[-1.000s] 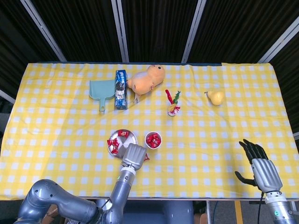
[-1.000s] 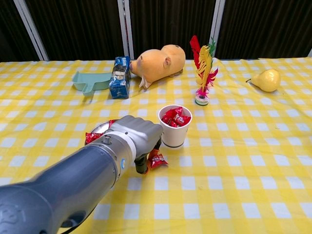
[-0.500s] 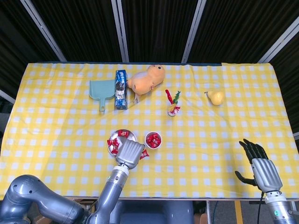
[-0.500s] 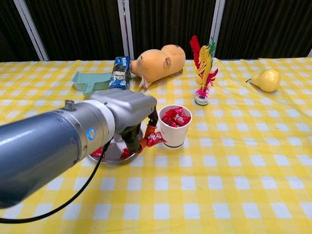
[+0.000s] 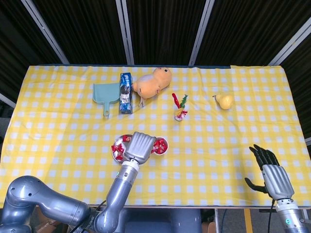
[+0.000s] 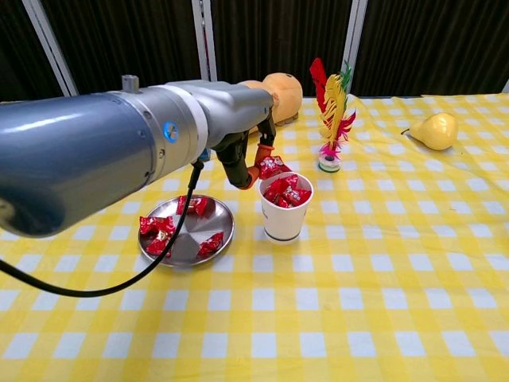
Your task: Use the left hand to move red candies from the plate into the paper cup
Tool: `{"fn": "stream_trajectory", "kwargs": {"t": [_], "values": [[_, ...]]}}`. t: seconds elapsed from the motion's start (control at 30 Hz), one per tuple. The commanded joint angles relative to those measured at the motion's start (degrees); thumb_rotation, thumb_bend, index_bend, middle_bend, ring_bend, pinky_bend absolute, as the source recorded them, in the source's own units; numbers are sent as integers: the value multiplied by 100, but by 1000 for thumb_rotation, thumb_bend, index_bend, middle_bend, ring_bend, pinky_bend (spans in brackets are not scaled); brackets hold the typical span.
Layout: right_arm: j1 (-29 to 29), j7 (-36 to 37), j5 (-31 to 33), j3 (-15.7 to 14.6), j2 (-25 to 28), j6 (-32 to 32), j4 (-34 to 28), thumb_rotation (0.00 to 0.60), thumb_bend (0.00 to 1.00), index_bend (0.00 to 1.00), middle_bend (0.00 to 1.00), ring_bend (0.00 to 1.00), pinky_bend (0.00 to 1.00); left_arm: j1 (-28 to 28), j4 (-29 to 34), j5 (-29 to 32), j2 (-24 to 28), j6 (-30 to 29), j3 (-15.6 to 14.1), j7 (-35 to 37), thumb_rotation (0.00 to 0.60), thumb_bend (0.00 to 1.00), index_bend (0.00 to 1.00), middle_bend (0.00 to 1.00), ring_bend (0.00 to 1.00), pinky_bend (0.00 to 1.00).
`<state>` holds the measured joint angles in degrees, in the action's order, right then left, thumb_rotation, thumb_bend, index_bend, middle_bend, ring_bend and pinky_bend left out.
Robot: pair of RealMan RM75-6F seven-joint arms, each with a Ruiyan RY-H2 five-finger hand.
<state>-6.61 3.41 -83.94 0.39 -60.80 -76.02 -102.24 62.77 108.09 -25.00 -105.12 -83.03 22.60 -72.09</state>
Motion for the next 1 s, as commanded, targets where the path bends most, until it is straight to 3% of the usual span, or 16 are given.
{"fn": "stream_trajectory", "kwargs": {"t": [0.03,0.5,0.77,1.0], "values": [[-5,19,10,5,8,10,-1,600,341,0,0,0,0,224,-438,276,-196,156,172,-20,600,542,574,1000,1000,1000],[-22,44,7,11,24,32,12,600,341,0,0,0,0,559,-1272,617,-523,470,139,25,600,519,557,1000,1000,1000],[-22,23,14,12,18,32,9,600,341,0,0,0,0,539,-1209,466,-498,467,63,248,600,332,459,1000,1000,1000],[-18,-2,-5,0,12,24,2,600,342,0,0,0,0,439,-935,-5,-329,405,15,625,600,313,434,1000,1000,1000]]}}
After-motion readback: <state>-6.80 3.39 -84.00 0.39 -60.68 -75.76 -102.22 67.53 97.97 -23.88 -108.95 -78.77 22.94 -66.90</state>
